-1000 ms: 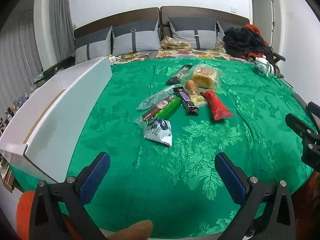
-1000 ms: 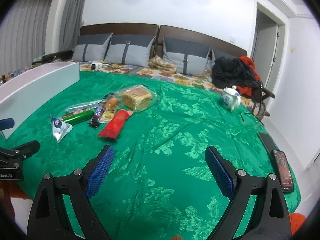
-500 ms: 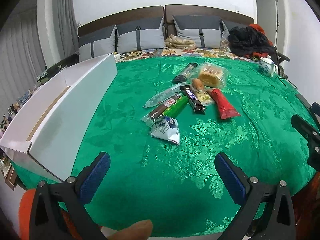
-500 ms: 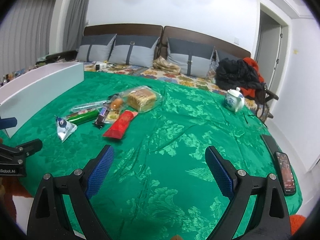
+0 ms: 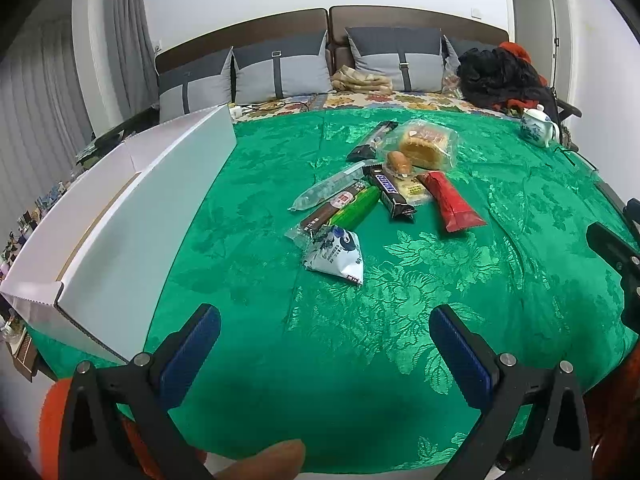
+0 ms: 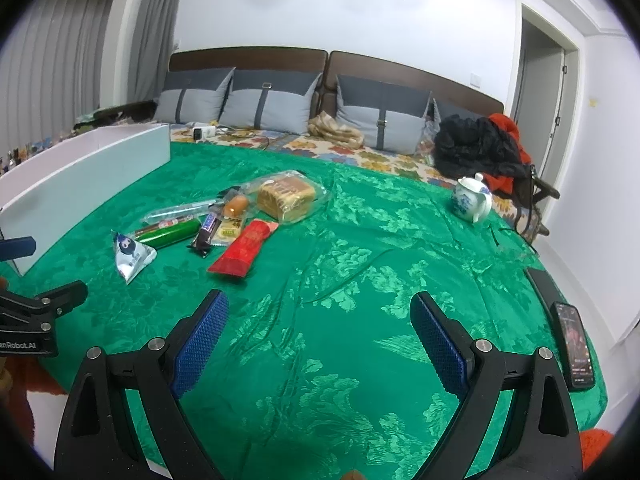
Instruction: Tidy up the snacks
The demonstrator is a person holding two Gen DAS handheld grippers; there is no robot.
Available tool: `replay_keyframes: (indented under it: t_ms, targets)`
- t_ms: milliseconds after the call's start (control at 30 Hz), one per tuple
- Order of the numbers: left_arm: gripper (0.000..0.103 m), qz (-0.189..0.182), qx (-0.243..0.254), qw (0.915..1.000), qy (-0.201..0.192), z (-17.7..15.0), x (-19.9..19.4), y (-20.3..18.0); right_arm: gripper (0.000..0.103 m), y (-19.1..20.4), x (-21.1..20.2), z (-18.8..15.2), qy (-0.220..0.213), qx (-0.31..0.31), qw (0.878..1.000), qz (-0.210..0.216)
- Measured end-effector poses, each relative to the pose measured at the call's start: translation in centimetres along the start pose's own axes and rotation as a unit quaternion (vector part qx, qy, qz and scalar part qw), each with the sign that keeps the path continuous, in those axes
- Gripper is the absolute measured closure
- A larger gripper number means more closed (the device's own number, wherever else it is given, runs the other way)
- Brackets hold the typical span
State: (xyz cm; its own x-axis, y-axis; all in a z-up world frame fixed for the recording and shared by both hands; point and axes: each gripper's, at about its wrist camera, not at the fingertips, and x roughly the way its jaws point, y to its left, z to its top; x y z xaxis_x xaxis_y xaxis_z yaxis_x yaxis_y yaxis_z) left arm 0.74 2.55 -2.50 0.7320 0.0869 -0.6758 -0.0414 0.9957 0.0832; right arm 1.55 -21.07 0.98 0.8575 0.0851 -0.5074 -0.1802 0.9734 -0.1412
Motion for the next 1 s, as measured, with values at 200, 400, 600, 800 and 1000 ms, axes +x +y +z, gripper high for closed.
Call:
replay_keyframes:
  t_ms: [200, 400, 600, 800, 1000]
  targets:
    - [0.0, 0.002, -0.003, 1.0, 0.004, -0.09, 0.27, 0.28, 0.009, 0.1, 0.09, -0.07, 0.001, -0.001, 1.0, 0.001]
    - [0.0, 0.003, -0.004, 1.0, 0.005, -0.15, 0.3, 0.35, 0.009, 0.1, 0.1, -0.09, 0.001, -0.001, 1.0, 0.001]
    - [0.0, 0.004, -0.003, 1.0, 0.006, -0.27, 0.51, 0.46, 0.009, 0.11, 0.13, -0.13, 0.003, -0.001, 1.0, 0.001]
    - [0.0, 0.005, -0.002, 0.9999, 0.009, -0.29, 0.62, 0.36, 0.009, 0.27, 0.3, -0.38, 0.004, 0.0, 1.0, 0.002]
    - [0.0, 0.006, -0.003, 0.9999, 0.012, -0.36, 0.77, 0.31, 0.009, 0.29, 0.37, -0.4, 0.005, 0.0, 1.0, 0.002]
